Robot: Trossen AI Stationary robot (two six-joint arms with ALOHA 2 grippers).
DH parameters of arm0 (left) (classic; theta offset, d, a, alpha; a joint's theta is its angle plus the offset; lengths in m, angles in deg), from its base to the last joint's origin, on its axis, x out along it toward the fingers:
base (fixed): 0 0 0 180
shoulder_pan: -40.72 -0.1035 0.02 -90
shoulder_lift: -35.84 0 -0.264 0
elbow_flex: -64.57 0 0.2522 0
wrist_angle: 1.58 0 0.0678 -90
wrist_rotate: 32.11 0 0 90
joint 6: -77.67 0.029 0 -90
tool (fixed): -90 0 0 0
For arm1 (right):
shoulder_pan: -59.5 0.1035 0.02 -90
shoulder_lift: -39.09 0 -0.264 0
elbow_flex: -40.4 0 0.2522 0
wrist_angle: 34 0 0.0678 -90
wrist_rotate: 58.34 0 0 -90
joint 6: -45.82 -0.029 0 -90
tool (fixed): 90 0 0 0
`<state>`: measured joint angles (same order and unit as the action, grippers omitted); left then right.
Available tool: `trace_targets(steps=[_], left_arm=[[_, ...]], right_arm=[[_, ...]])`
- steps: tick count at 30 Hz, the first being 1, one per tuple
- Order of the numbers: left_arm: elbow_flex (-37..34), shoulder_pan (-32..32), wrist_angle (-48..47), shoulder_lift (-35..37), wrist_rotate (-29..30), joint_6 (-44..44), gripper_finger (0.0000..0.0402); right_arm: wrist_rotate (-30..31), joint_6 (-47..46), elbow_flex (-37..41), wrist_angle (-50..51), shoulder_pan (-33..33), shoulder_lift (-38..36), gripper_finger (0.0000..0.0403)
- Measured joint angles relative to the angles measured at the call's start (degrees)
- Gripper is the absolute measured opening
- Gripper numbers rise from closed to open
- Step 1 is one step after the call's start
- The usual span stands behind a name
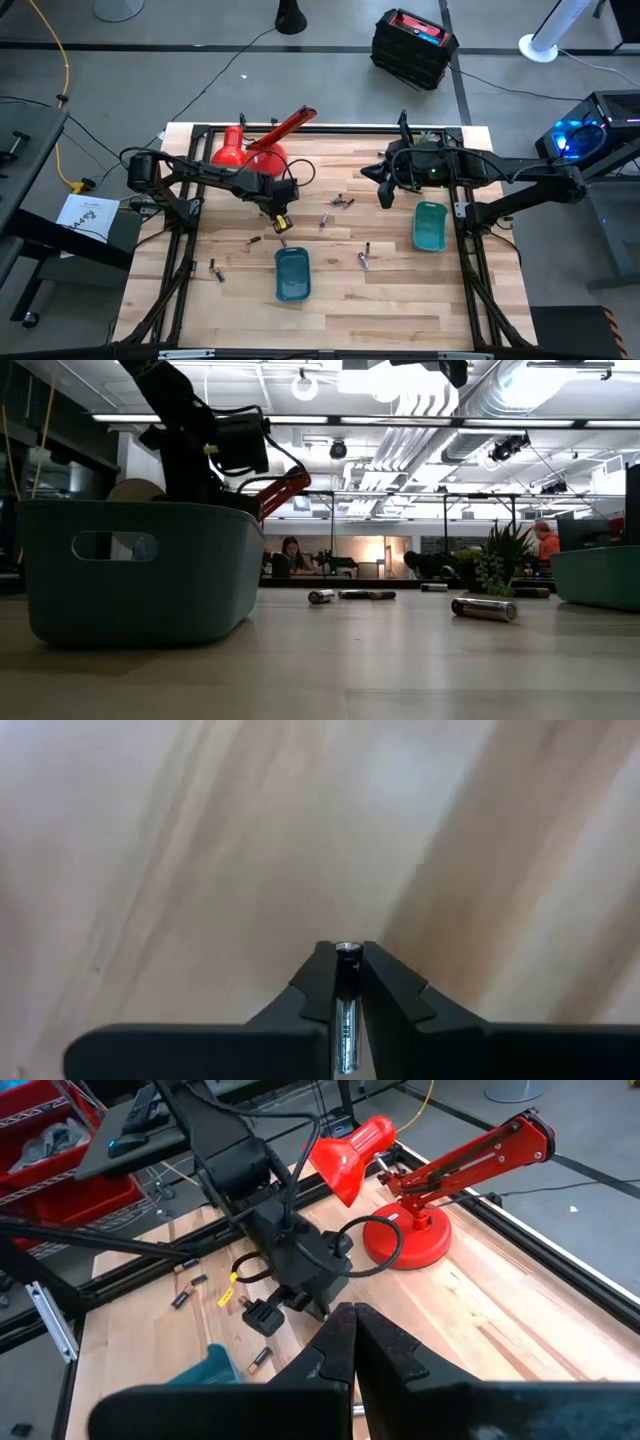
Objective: Sort batteries
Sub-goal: Put the silver battery into the blue bin
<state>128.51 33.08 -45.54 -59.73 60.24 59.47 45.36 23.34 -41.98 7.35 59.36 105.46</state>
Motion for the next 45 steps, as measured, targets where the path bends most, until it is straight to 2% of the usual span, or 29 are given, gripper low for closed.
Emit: trace_targets(steps=[5, 8, 12, 14, 17, 19, 21, 25, 28, 30, 32, 34, 37, 39, 42, 45], left_arm=[[3.0, -0.2, 0.9, 8.8, -2.0, 4.3, 0.0012], [3.1, 1.7, 1.6, 14.6, -8.5, 7.6, 0.0008], [2.0, 7.0, 3.4, 21.2, -20.6, 7.6, 0.0008], [1.0, 10.9, 4.0, 22.3, -23.5, 6.1, 0.0009], [-0.4, 16.9, 6.1, 22.6, -24.4, 2.9, 0.0010], [-1.8, 20.0, 9.4, 21.4, -22.9, 2.4, 0.0015], [-2.2, 22.2, 11.6, 19.6, -17.9, 2.2, 0.0028], [-1.1, 22.4, 13.7, 17.0, -10.2, 1.3, 0.0074], [0.1, 21.0, 12.6, 16.2, -9.4, -1.1, 0.0113], [0.9, 20.3, 11.0, 16.5, -11.0, -2.6, 0.0135], [2.0, 19.7, 6.5, 17.6, -13.2, -2.0, 0.0153], [4.2, 18.7, -3.5, 19.3, -12.1, -1.0, 0.0164], [5.6, 16.9, -20.0, 22.5, -0.8, -4.1, 0.0167], [4.3, 15.6, -26.3, 24.7, 6.0, -10.5, 0.0166], [-0.7, 12.8, -30.4, 27.1, 8.5, -21.9, 0.0165], [-7.7, 10.7, -29.2, 27.7, 8.3, -28.6, 0.0165]], right_arm=[[0.0, 0.0, 0.0, 0.1, 0.0, 0.0, 0.0001], [-0.3, 0.0, 0.0, 0.3, 0.0, 0.0, 0.0001], [-0.7, 0.0, 0.0, 0.5, 0.0, 0.0, 0.0001], [-0.7, 0.0, 0.0, 0.5, 0.0, 0.0, 0.0001], [-0.8, 0.2, 0.0, 0.5, 0.0, 0.0, 0.0001], [-0.8, 0.6, 0.0, 0.5, 0.0, 0.0, 0.0001], [-0.8, 1.0, 0.0, 0.5, 0.0, 0.0, 0.0001], [-0.8, 1.1, 0.0, 0.5, -0.2, 0.0, 0.0001], [-0.8, 1.0, 0.0, 0.6, -0.2, 0.0, 0.0001], [-0.8, 1.4, 0.0, 0.6, -0.2, 0.0, 0.0001], [-0.8, 1.8, 0.0, 0.6, -0.2, 0.0, 0.0001], [-0.8, 1.9, 0.0, 0.7, -0.2, 0.0, 0.0001], [-0.8, 2.0, 0.1, 0.7, -0.2, 0.0, 0.0001], [-0.8, 2.0, 0.1, 0.7, -0.3, 0.0, 0.0001], [-0.8, 1.8, 0.1, 0.7, -0.6, 0.0, 0.0001], [-0.1, 1.8, 0.1, 0.7, -0.6, 0.0, 0.0001]])
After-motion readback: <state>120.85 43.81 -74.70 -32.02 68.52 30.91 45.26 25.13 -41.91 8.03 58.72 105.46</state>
